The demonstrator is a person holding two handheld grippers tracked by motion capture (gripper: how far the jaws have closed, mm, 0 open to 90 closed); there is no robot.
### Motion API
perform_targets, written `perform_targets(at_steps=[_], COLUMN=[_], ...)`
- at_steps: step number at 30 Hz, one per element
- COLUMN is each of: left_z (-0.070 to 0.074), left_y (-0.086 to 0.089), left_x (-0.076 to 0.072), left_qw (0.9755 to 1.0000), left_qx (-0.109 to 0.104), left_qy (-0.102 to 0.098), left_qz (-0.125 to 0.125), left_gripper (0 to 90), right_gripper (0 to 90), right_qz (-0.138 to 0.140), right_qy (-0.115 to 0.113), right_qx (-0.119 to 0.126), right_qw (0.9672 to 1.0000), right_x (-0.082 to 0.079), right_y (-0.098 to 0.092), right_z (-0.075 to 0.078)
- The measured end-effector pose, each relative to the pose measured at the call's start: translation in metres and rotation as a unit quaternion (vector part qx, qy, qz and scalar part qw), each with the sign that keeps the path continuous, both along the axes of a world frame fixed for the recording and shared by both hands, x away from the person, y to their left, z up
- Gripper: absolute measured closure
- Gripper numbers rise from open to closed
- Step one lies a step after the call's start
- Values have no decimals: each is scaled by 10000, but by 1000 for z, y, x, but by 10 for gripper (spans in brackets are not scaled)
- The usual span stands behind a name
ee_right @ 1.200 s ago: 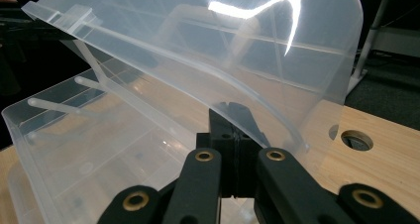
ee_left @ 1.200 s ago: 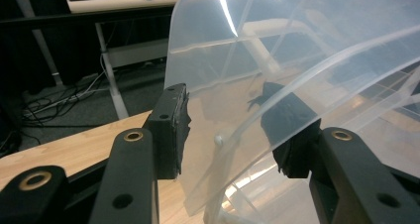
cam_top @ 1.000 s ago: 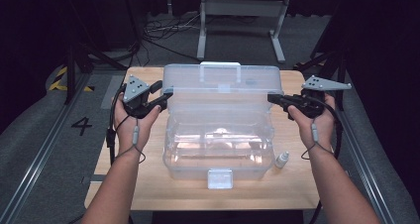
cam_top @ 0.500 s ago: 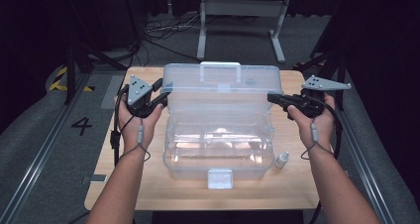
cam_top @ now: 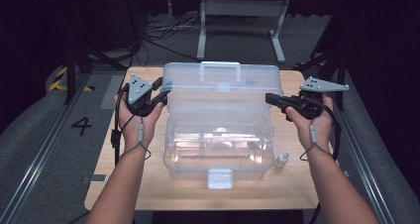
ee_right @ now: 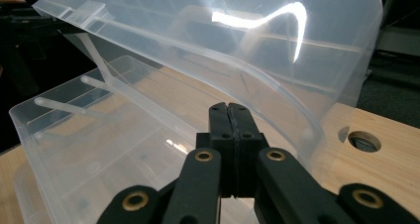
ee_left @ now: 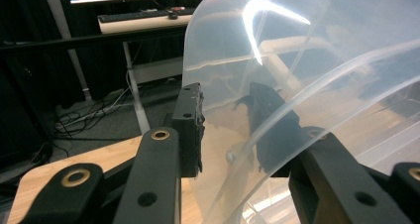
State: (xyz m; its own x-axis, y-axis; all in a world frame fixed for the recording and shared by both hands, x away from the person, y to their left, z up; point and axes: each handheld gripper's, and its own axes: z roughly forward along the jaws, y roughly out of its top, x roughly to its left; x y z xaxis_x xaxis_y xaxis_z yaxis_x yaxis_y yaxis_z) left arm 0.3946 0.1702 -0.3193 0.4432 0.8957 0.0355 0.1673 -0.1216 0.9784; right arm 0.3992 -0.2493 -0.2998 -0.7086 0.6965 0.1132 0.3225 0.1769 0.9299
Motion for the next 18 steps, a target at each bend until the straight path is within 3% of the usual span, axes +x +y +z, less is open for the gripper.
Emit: perform_targets(at_steps=[10,18], left_z=[0,-3], left_y=[-1,1], left_x=[2,7], left_qw=[10000,9998], left_qx=[37,-154], left_qy=[-30,-122], left_qz=[81,41], left_gripper=[702,711], right_gripper=[900,897], right_qz=[35,22], right_qy=[-12,20], right_qx=[19,45], right_qw=[10000,10000], right_x=[-4,-7], right_y=[-1,-5], right_z=[-1,-4])
